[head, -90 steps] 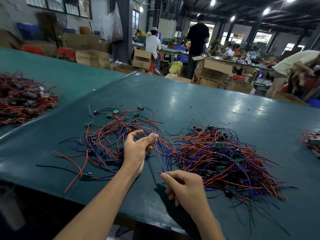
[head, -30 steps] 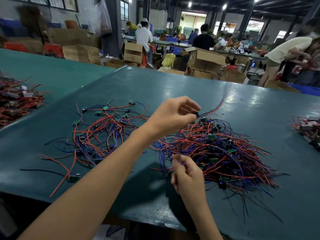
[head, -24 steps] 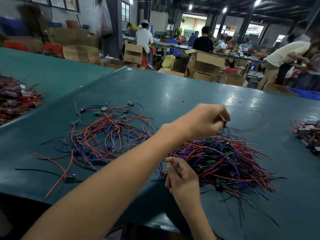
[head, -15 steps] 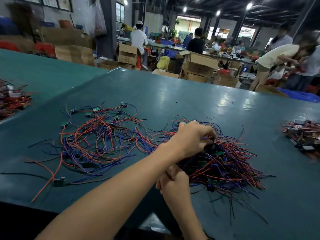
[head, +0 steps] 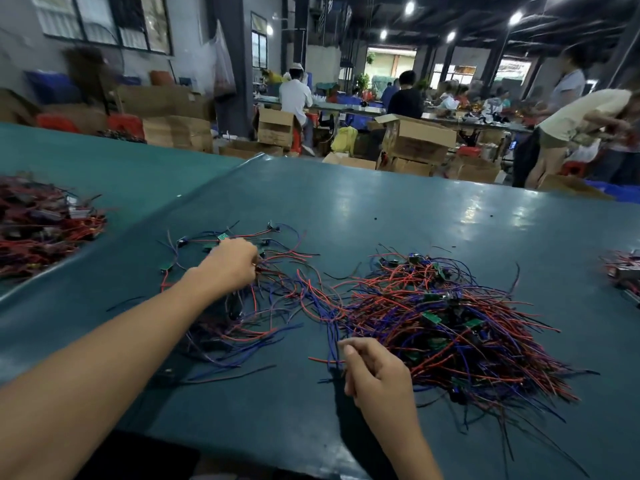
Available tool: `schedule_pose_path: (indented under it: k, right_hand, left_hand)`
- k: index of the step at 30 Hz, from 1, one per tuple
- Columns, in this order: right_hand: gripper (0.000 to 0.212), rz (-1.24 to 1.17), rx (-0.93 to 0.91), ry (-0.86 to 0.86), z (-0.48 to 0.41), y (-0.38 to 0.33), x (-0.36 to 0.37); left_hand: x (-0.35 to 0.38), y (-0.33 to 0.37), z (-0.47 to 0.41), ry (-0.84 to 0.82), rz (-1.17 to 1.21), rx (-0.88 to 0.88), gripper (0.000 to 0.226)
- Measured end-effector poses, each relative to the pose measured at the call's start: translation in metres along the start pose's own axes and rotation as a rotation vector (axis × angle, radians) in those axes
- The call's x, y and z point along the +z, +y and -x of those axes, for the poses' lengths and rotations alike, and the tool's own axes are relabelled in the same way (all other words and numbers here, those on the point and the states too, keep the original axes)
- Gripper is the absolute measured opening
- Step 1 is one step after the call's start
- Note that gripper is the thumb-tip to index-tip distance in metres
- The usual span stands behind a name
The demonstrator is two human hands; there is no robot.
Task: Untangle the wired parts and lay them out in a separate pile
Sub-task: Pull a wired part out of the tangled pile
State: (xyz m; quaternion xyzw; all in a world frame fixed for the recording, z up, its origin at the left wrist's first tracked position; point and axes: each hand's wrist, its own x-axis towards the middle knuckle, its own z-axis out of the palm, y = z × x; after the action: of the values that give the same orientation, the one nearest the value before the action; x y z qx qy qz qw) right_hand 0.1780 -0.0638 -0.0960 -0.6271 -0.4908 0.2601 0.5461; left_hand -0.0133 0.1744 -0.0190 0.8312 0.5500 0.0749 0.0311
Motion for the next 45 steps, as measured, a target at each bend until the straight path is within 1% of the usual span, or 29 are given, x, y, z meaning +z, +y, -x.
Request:
schedule_pose_path:
  k: [3,6,9,12,17,22,28,31,34,38,40,42,43,45]
  right_hand:
    - [0.017,-0.015,0.006,0.015,0.000,0.001,0.001]
    - [0.016,-0.016,0.007,0.008,0.000,0.001,0.000]
    - [0.017,-0.023,0.011,0.000,0.001,0.001,-0.001]
    - [0.017,-0.021,0.017,0.000,0.001,0.001,-0.002]
    - [0.017,-0.028,0.021,0.000,0.001,0.001,-0.002]
    - [0.017,-0.046,0.026,0.000,0.001,0.000,-0.002]
    - [0.016,-0.045,0.019,0.010,0.000,0.002,0.000]
    - [0.018,-0.058,0.011,0.010,0.001,0.002,0.000]
    - [0.019,-0.108,0.013,0.001,0.002,0.001,0.000]
    - [0.016,-0.249,0.010,0.042,-0.006,-0.009,0.006]
    - [0.016,-0.277,-0.019,0.050,-0.014,-0.020,0.011]
    - [0.017,-0.305,-0.041,0.021,-0.024,-0.034,0.018]
    - [0.019,-0.290,-0.057,0.007,-0.031,-0.042,0.021]
    - [0.029,-0.228,-0.085,-0.027,-0.045,-0.056,0.027]
  left_hand:
    - [0.010,-0.019,0.005,-0.009,0.049,-0.063,0.026]
    - [0.017,-0.023,0.007,0.024,0.118,-0.073,0.025]
    - [0.019,-0.025,0.009,0.106,0.164,-0.037,0.020]
    - [0.012,-0.021,0.013,0.194,0.254,0.053,0.020]
    - [-0.015,-0.003,0.017,0.271,0.386,0.153,0.019]
    - [-0.041,0.018,0.017,0.281,0.456,0.262,0.015]
    - [-0.061,0.040,0.023,0.238,0.546,0.383,0.013]
    - [-0.071,0.050,0.029,0.309,0.576,0.459,0.015]
    - [-0.082,0.059,0.033,0.344,0.633,0.495,0.017]
    - [-0.086,0.065,0.034,0.272,0.668,0.518,0.016]
    - [-0.084,0.067,0.035,0.289,0.676,0.541,0.017]
    - [-0.081,0.070,0.039,0.316,0.700,0.576,0.016]
    - [-0.080,0.073,0.041,0.311,0.725,0.597,0.015]
    - [-0.079,0.079,0.044,0.267,0.798,0.629,0.014]
